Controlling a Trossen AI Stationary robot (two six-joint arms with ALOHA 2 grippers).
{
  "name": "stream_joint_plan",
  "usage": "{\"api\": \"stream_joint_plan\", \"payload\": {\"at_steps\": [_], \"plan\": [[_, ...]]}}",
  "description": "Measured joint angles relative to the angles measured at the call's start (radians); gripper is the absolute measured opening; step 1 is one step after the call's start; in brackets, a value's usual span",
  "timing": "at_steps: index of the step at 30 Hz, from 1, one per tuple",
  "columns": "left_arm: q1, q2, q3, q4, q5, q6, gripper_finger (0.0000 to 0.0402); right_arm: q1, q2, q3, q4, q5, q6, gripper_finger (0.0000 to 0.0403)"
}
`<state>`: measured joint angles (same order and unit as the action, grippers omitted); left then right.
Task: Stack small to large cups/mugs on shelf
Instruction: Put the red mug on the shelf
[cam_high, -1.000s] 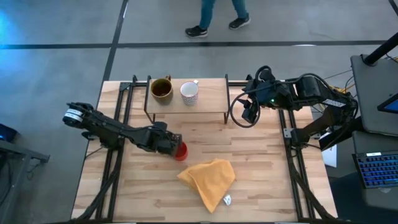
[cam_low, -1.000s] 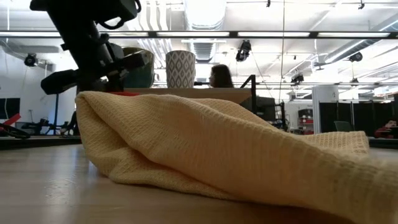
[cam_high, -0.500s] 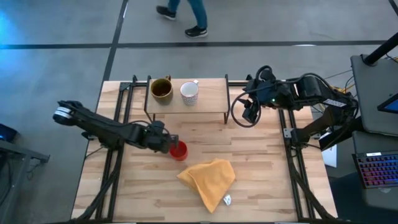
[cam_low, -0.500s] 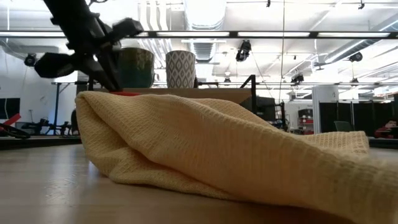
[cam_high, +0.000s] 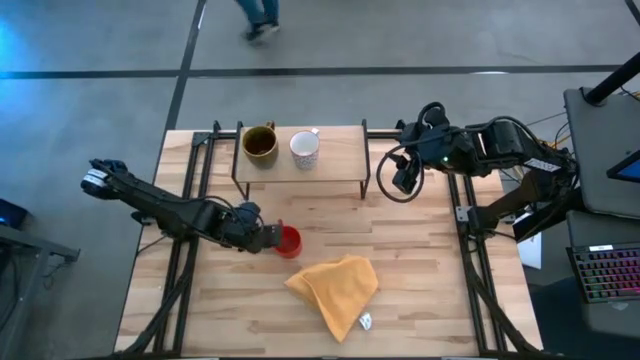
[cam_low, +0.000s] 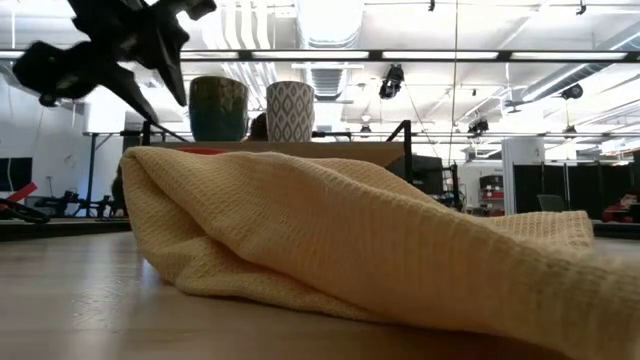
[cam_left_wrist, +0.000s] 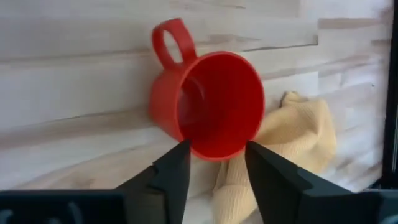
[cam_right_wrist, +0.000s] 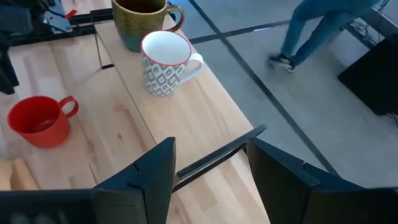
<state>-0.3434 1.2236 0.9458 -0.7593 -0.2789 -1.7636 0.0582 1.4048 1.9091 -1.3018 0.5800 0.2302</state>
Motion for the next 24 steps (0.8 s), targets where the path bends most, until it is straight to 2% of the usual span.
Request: {"api": "stream_joint_plan", "payload": {"at_steps": [4, 11, 17, 24], "plan": [[-0.009, 0.027, 0.046, -0.113, 0.006, -0.059, 0.0150, 0.000, 0.000, 0.000, 0.000, 0.000, -0.003, 0.0194], [-0.011, 0.149, 0.122, -0.142, 0.014, -0.091, 0.0151, 0.000, -0.002, 0.000, -0.001, 0.025, -0.024, 0.0194], [-0.011, 0.228, 0.178, -0.260, 0.033, -0.125, 0.0151, 0.000, -0.003, 0.000, 0.000, 0.027, -0.054, 0.0194], [-0.007, 0.271, 0.159, -0.223, 0.016, -0.142, 0.0151, 0.000, -0.003, 0.000, 0.000, 0.026, -0.070, 0.0194]]}}
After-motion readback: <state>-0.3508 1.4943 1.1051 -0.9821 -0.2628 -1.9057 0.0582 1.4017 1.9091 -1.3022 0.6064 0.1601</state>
